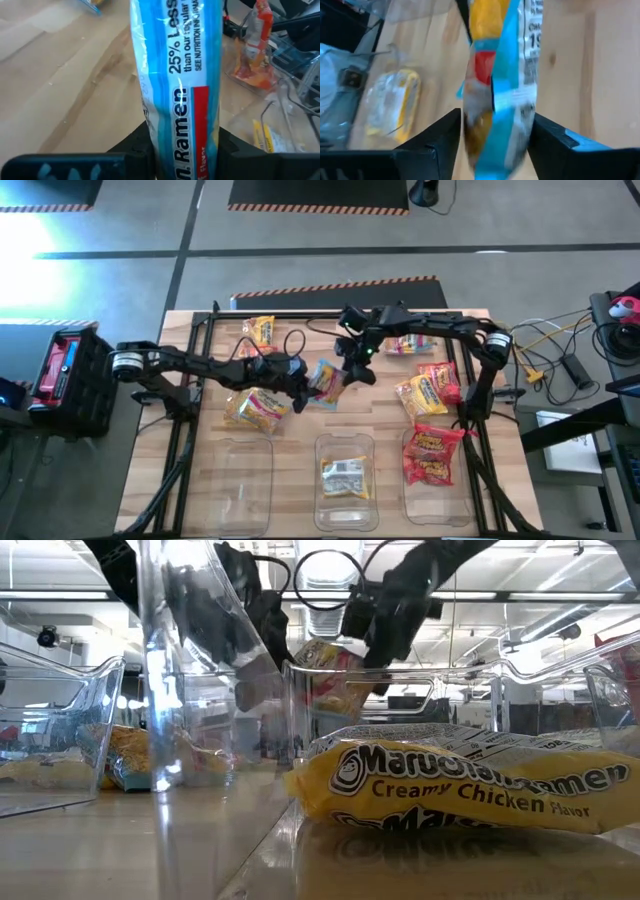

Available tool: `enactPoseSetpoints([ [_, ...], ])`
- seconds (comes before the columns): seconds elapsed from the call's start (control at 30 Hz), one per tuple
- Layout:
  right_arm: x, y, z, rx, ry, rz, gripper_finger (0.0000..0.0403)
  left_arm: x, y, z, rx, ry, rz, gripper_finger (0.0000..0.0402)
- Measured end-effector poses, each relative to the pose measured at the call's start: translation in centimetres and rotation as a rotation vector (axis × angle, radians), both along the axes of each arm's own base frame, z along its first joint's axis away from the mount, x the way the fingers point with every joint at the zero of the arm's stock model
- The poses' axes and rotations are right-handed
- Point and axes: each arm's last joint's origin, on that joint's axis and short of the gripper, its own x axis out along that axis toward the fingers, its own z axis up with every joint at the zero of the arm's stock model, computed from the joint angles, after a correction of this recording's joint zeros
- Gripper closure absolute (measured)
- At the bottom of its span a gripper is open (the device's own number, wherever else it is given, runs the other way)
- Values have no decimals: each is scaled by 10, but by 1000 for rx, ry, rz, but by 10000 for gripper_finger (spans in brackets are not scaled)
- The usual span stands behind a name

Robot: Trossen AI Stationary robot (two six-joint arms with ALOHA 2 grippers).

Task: Sort Maruchan noodles
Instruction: Put the blue noodle pack into the left transparent bin

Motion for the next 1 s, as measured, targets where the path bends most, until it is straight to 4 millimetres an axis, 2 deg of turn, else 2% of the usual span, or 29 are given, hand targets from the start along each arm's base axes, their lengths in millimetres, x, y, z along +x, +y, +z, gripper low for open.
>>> enactPoseSetpoints([
  [0.23,-20,1,38,46,177,30,196,-1,-1,3,-43,-6,4,317],
  [0.43,-35,8,49,50,293,17,200,-5,-6,16,-152,-52,-83,317],
  [0.6,-51,16,60,73,350,5,200,-12,-14,35,-254,-107,-200,317],
  [0.77,-63,21,76,69,327,-36,200,-25,-37,58,-331,-143,-386,317],
  [1.0,-81,31,98,67,283,-92,200,-62,-78,72,-460,46,-443,317],
])
